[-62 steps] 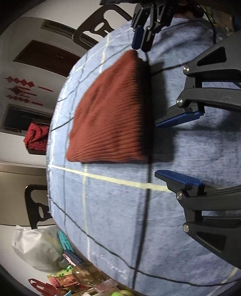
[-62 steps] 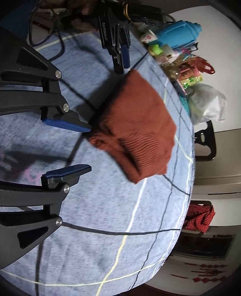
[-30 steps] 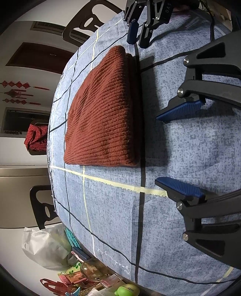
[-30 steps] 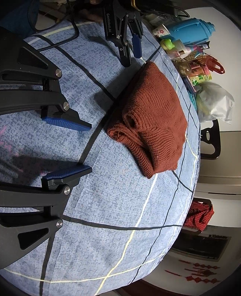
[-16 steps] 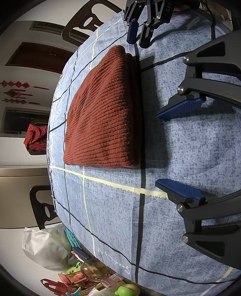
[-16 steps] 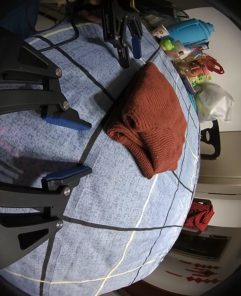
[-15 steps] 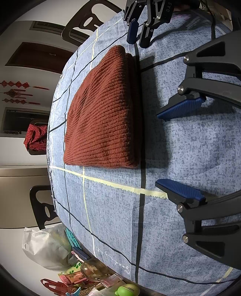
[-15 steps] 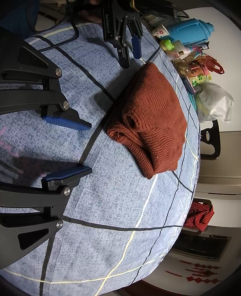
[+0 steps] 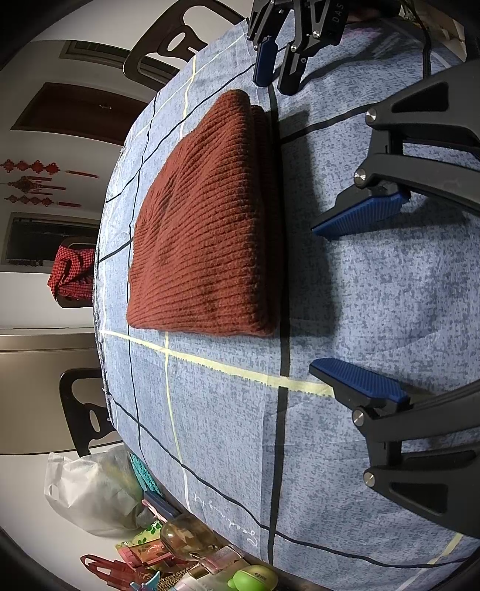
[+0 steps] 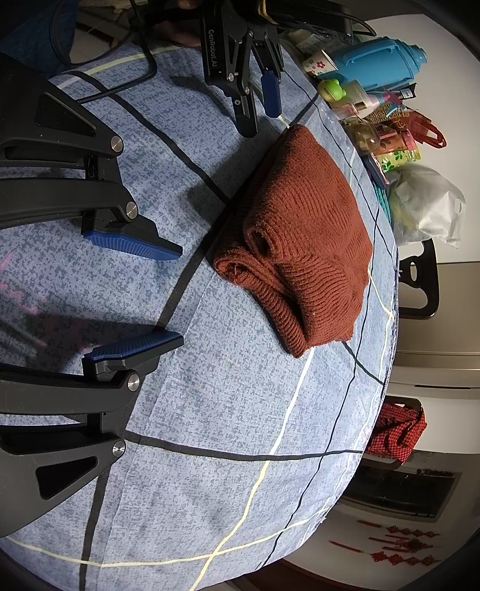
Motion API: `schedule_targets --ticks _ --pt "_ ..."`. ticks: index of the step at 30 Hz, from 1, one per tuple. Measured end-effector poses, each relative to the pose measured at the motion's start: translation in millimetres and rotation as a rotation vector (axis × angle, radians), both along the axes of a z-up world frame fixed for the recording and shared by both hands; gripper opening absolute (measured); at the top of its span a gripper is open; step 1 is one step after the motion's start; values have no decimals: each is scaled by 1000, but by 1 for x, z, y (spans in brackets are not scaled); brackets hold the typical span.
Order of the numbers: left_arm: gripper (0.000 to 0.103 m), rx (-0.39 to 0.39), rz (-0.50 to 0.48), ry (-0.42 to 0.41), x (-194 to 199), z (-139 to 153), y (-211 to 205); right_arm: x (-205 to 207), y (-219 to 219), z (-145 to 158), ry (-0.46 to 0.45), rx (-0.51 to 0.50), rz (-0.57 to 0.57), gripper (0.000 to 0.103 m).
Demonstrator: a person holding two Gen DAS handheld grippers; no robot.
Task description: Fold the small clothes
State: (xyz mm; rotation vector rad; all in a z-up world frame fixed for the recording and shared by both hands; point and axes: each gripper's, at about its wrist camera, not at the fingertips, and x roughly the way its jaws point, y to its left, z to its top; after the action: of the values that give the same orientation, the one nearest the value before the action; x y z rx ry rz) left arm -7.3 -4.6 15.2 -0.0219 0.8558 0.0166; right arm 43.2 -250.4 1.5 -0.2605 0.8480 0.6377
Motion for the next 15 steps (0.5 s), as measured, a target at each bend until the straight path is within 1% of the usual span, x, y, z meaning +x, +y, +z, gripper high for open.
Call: schedule_targets --ticks 15 --pt "72 2 6 3 0 0 3 0 1 0 0 1 0 41"
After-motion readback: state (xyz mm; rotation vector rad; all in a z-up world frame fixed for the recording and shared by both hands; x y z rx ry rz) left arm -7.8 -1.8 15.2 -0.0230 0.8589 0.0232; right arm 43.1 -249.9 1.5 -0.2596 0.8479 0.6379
